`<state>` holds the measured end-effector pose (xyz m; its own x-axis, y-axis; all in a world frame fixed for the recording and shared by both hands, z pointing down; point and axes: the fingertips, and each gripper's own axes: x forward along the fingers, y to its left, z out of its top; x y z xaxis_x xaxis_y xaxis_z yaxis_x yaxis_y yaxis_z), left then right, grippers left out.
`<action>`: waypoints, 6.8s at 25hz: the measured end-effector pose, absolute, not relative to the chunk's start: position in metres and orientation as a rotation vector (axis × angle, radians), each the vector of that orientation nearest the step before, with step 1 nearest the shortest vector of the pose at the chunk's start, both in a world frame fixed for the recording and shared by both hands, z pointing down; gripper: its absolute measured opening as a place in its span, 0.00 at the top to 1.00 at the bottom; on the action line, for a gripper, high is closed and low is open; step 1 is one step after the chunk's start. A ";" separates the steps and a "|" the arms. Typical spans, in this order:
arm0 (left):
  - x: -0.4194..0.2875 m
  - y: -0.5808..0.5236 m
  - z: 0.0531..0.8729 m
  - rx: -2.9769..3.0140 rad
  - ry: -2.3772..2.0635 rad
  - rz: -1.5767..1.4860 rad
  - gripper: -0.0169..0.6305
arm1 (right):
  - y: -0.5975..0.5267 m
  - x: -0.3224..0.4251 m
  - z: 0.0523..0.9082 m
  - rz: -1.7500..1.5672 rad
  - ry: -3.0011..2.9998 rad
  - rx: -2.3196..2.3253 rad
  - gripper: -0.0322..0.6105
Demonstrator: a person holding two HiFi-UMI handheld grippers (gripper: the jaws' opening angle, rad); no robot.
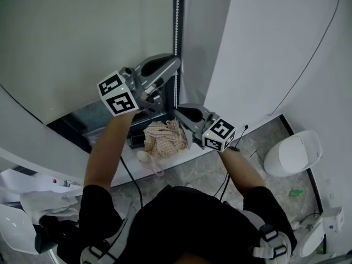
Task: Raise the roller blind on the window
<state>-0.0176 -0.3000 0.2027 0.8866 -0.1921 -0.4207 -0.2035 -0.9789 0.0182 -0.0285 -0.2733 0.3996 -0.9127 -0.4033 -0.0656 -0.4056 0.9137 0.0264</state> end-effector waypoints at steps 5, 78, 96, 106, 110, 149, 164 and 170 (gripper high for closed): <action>-0.011 -0.301 0.271 -3.117 0.398 0.589 0.96 | -0.267 -0.032 0.471 -0.036 3.177 -0.664 0.94; -0.032 -0.298 0.305 -3.143 0.463 0.473 0.77 | -0.285 -0.026 0.450 -0.103 3.084 -0.704 0.94; -0.009 -0.302 0.250 -3.131 0.357 0.654 0.95 | -0.281 -0.022 0.452 -0.128 3.061 -0.692 0.94; -0.004 -0.298 0.339 -3.171 0.411 0.392 0.96 | -0.259 -0.025 0.542 -0.212 3.246 -0.729 0.94; -0.017 -0.292 0.386 -3.259 0.473 0.460 0.96 | -0.243 -0.023 0.587 -0.343 3.359 -0.644 0.93; -0.026 -0.281 0.407 -3.232 0.537 0.398 0.97 | -0.300 -0.026 0.236 0.142 2.696 -0.534 0.94; -0.041 -0.264 0.547 -3.286 0.740 -0.091 0.82 | -0.297 -0.020 0.408 -0.035 2.947 -0.654 0.94; -0.052 -0.284 0.440 -3.155 0.715 0.203 0.78 | -0.296 -0.018 0.408 -0.082 2.914 -0.640 0.94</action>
<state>-0.0518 -0.2837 0.4405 0.8950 -0.4347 -0.0999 -0.4222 -0.8979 0.1243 -0.0179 -0.2956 0.4083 -0.8964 -0.4204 -0.1405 -0.4118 0.9071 -0.0870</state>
